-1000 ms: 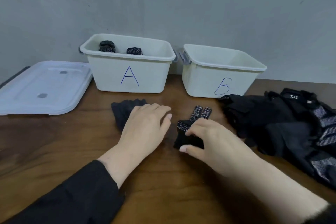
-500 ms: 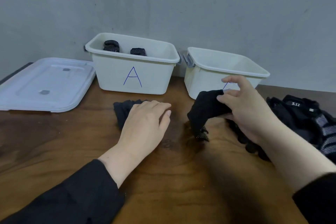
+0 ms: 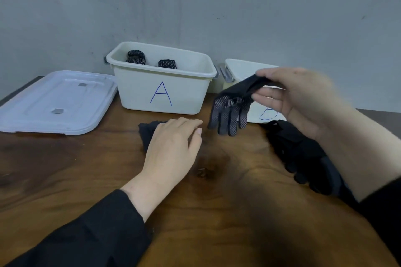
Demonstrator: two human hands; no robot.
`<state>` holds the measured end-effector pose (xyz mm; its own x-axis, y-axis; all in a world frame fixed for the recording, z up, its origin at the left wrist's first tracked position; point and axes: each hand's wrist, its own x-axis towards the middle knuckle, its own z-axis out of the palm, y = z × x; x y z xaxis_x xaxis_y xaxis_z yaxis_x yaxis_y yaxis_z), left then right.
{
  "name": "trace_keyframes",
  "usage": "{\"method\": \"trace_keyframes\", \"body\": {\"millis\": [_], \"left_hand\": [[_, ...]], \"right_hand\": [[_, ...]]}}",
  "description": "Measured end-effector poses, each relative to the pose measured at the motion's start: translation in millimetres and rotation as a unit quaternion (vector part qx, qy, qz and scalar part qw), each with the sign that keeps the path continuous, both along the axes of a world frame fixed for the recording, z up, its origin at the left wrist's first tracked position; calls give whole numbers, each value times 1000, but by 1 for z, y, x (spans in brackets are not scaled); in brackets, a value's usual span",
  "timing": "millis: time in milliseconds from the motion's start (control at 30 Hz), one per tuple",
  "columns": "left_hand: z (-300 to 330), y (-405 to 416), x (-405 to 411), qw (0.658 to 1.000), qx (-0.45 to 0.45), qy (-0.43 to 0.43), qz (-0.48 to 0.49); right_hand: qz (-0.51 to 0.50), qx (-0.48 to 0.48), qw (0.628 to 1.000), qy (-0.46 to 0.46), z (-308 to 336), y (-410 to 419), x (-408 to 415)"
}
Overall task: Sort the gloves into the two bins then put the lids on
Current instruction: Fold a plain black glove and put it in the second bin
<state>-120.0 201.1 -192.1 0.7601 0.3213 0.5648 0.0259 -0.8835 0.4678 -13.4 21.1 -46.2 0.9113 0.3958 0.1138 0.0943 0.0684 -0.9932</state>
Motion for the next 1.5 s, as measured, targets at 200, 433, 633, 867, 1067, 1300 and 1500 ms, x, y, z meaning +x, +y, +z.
{"method": "trace_keyframes", "body": {"millis": [200,433,633,867,1067,1300,1500], "left_hand": [[3,7,-2,998,-20,-43,44],[-3,-8,-1,996,28,52,-61],[-10,-27,-3,963,104,181,-172],[-16,-34,-1,959,134,181,-174],[-21,-50,2,964,152,158,-149],[-14,-100,7,964,132,102,-207],[-19,-152,17,941,125,112,-294]], "right_hand": [[-65,-45,997,10,-67,-31,-36],[-95,-377,869,-306,-148,-70,-55],[5,-420,833,-360,-168,-66,-49],[-16,-396,837,-378,-176,-66,-48],[-41,-338,871,-354,-171,-72,-50],[-120,-347,862,-351,-151,-129,-46],[-205,-441,812,-324,-124,-207,-26]]}}
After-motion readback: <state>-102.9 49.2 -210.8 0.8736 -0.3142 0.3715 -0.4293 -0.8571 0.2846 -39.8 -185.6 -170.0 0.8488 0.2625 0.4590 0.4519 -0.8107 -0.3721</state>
